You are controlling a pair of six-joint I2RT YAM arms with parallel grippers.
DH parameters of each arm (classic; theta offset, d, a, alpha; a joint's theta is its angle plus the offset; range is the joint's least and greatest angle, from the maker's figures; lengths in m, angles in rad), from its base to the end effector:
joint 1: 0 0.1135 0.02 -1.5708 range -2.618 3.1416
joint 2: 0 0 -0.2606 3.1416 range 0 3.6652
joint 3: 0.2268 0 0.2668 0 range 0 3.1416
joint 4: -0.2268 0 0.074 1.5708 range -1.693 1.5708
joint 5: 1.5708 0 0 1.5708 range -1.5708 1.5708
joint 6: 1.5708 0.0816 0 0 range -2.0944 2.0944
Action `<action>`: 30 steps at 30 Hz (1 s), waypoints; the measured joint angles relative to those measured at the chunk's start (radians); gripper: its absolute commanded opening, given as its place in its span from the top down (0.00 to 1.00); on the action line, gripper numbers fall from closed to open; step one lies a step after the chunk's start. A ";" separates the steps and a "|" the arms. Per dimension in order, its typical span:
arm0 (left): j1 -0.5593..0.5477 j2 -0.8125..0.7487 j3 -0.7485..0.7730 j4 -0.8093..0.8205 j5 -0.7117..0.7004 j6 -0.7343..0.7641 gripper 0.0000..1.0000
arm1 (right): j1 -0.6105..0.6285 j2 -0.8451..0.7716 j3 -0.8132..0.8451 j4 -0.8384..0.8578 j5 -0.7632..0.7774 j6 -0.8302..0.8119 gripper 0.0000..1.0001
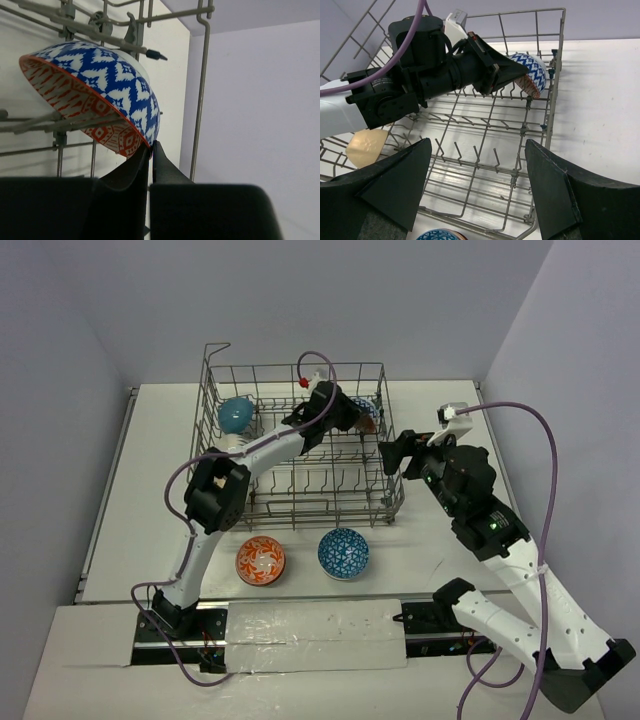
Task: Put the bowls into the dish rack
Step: Pick up the bowl from the dish rack.
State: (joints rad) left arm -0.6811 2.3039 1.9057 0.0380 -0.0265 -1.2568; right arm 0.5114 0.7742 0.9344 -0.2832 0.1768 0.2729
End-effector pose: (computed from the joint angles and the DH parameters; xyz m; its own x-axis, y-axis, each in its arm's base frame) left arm 0.4697 -0.3779 0.2068 -0.6649 -0.6849 -0.2979 -0.0720 0.4558 -0.8872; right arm 0.2110 0.1020 0.3775 -0.1919 0.1966 -0.9615 -0.2885 0.9251 0.2467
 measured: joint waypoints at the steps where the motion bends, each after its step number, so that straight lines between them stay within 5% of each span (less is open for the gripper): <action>1: -0.003 -0.008 -0.006 -0.006 -0.003 0.004 1.00 | 0.000 -0.003 0.000 0.000 -0.002 0.000 0.17; 21: -0.025 -0.080 -0.004 -0.103 -0.041 0.124 1.00 | -0.001 -0.020 0.000 0.001 -0.014 0.000 0.17; 30: -0.024 -0.136 -0.087 0.051 -0.016 0.148 1.00 | -0.001 -0.022 -0.008 0.006 -0.014 0.000 0.17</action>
State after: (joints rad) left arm -0.7055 2.1677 1.8183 0.0895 -0.0422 -1.1091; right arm 0.5102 0.7521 0.9264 -0.2771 0.1623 0.2726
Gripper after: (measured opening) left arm 0.007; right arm 0.826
